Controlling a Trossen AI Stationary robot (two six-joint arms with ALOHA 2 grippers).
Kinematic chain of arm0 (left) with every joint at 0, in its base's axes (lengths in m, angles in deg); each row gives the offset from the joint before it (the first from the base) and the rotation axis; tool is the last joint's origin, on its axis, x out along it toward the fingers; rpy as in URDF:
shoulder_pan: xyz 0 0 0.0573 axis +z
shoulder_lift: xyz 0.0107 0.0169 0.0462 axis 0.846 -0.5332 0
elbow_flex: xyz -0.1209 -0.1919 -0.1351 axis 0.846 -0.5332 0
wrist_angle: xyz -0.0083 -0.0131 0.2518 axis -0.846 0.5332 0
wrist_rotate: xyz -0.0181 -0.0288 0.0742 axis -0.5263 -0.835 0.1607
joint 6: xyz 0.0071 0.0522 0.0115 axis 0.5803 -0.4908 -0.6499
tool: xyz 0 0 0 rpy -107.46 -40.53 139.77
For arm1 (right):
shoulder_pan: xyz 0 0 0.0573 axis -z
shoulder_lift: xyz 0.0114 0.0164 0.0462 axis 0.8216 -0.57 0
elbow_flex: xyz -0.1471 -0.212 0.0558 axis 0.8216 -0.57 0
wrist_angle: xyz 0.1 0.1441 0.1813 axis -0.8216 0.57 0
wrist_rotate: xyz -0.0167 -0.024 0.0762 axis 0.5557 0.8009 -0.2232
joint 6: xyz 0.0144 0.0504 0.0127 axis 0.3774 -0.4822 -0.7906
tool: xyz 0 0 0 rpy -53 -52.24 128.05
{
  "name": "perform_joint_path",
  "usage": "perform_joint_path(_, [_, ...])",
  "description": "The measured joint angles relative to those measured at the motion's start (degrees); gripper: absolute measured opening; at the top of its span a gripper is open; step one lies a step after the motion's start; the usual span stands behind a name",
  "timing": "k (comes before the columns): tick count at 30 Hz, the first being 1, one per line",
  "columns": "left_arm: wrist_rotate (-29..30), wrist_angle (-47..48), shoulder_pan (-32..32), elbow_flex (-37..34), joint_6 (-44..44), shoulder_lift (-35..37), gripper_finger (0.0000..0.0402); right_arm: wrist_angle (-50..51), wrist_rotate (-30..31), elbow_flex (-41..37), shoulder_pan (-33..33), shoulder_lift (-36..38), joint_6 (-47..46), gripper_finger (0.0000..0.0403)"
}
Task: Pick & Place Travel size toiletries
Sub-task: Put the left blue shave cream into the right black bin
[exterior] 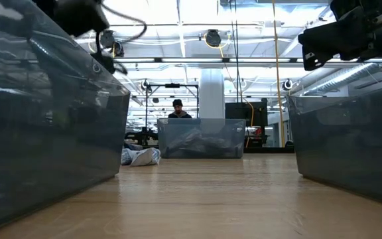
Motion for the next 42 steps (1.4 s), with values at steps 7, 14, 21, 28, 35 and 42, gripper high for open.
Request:
perform_joint_path(7, [4.13,-15.31,-2.85,5.91,-20.3,0.22,0.0019,-3.34,0.82,0.0,0.0,-2.73,0.01,0.0059])
perform_joint_path(14, [0.68,-44.28,-3.59,6.08,-36.55,-2.67,0.0022,-7.65,6.56,0.0,0.0,-5.44,-1.88,0.0062])
perform_joint_path(21, [-5.28,-55.27,-2.76,7.45,-39.23,-10.74,0.0014,-16.17,7.76,0.0,0.0,-11.32,-3.75,0.0114])
perform_joint_path(28, [-11.1,-55.31,-2.46,16.42,-39.05,-21.21,0.0028,-25.61,7.76,0.0,-0.02,-19.74,-6.01,0.02])
perform_joint_path(35, [-18.64,-53.69,-1.51,25.36,-43.67,-29.2,0.0015,-34.02,7.56,2.76,-1.96,-28.1,-5.92,0.0254])
perform_joint_path(42, [-20.24,-51.17,-0.32,27.86,-43.05,-30.51,0.003,-33.85,7.45,8.1,-6.44,-33.37,-2.65,0.0262])
